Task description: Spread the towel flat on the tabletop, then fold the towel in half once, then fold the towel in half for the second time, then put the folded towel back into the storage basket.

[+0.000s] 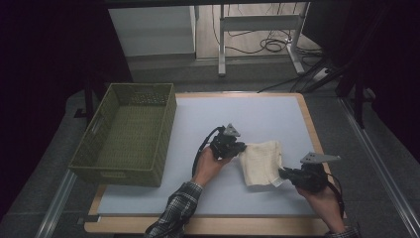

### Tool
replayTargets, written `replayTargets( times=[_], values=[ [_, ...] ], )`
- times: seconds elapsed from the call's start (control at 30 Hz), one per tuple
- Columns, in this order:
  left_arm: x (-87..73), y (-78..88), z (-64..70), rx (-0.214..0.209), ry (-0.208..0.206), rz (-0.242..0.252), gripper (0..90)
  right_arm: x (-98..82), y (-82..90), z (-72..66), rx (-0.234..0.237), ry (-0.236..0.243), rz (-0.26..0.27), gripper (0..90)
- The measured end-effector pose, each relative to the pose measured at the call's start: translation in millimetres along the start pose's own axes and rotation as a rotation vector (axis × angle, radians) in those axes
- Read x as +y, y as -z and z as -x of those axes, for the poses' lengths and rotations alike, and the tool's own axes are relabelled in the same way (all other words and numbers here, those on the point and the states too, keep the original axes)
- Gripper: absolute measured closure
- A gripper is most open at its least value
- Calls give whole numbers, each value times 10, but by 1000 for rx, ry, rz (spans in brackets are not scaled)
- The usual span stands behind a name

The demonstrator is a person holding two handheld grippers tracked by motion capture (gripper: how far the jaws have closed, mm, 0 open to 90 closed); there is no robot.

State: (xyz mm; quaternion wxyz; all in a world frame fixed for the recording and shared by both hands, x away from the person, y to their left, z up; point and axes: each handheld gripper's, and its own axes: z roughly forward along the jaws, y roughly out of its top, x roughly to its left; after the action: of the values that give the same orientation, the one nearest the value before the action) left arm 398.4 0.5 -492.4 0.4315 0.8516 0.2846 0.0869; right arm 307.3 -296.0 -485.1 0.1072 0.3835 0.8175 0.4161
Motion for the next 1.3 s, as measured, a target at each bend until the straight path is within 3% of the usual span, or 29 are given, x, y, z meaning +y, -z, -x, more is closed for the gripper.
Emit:
replayTargets(
  times=[0.73,1.3],
  values=[
    [69,660,-262,135,0,-2,831,497,-319,-347,51,87,41,828],
    [83,1055,-518,235,14,-50,827,874,-616,-603,75,139,44,826]
  ],
)
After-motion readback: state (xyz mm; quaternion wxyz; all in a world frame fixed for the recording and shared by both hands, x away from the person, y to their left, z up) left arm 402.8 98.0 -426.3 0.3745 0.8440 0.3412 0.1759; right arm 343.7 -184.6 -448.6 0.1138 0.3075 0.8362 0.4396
